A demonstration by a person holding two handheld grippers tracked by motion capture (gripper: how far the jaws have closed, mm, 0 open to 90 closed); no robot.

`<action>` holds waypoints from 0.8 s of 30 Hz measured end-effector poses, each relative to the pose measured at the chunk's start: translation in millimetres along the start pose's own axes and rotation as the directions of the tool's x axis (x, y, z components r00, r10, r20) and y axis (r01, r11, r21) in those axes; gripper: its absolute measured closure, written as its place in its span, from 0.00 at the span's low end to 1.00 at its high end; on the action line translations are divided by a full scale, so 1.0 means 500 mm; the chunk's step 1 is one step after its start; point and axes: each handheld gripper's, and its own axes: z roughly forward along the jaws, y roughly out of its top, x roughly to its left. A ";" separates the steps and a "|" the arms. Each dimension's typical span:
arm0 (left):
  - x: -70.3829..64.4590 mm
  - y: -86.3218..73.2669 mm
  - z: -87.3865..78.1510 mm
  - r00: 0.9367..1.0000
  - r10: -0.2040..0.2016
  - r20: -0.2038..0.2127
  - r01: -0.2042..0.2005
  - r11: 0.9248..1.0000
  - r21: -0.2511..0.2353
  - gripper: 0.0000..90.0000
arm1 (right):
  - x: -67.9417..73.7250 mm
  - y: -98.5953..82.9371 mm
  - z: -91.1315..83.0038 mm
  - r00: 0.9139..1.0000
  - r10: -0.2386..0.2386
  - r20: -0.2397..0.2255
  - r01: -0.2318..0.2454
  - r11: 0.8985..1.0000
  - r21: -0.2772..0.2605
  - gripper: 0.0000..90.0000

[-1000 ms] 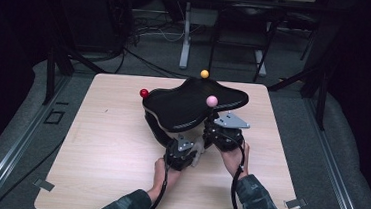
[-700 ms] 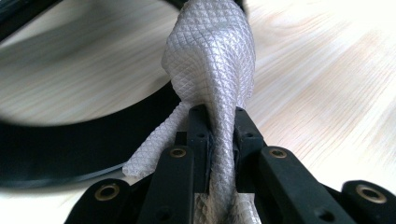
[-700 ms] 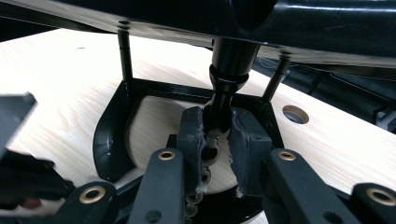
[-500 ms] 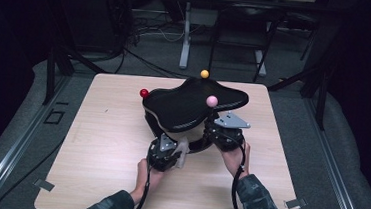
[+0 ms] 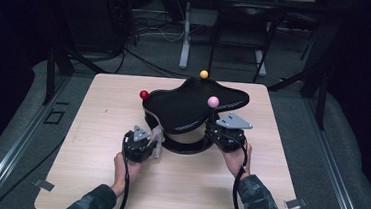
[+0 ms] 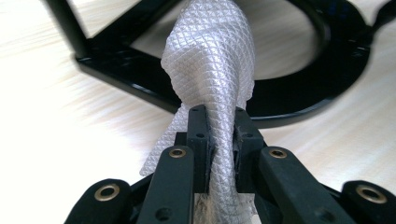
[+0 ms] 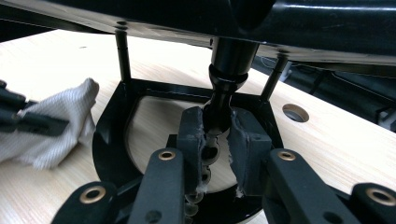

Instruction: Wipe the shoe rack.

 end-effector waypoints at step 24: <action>0.050 0.027 0.024 0.998 -0.020 0.052 0.016 0.998 0.064 0.89 | -0.054 -0.022 -0.026 0.993 0.069 0.092 -0.069 0.998 -0.009 0.82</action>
